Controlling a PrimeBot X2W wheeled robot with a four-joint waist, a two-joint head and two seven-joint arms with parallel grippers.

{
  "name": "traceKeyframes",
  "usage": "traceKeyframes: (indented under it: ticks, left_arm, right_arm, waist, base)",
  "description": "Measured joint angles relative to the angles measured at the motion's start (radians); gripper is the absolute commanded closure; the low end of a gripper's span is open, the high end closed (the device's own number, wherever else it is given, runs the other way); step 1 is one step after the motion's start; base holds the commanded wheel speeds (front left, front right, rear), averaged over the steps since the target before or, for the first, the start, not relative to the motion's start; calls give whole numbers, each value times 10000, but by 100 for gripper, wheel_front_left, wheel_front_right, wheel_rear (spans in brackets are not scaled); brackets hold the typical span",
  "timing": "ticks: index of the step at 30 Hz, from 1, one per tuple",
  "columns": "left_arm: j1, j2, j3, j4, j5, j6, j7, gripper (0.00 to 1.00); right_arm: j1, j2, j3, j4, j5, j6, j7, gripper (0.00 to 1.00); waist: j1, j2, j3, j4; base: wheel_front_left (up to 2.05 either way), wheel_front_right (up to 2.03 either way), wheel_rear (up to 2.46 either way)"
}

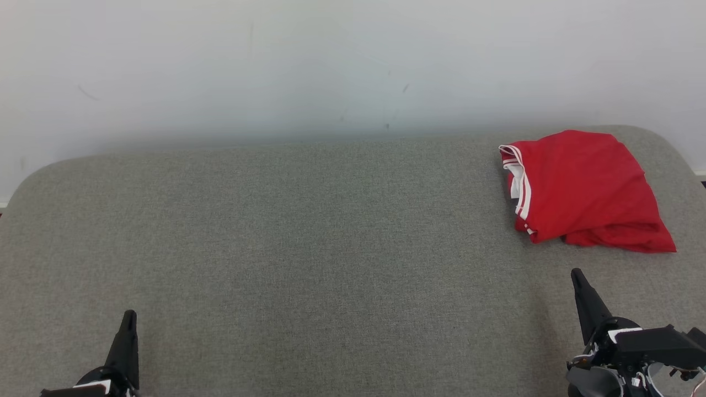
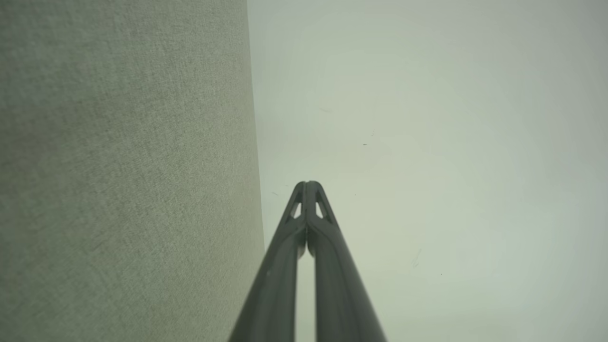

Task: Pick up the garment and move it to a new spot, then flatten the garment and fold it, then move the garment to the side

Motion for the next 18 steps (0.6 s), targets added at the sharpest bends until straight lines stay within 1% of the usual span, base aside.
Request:
traceKeyframes:
  ticks: [18]
  left_arm:
    - [0,0,0,-2,-2,0,0,100]
  right_arm:
    - [0,0,0,-2,0,0,0,100]
  waist:
    - [0,-1,2,0]
  base:
    - [0,0,0]
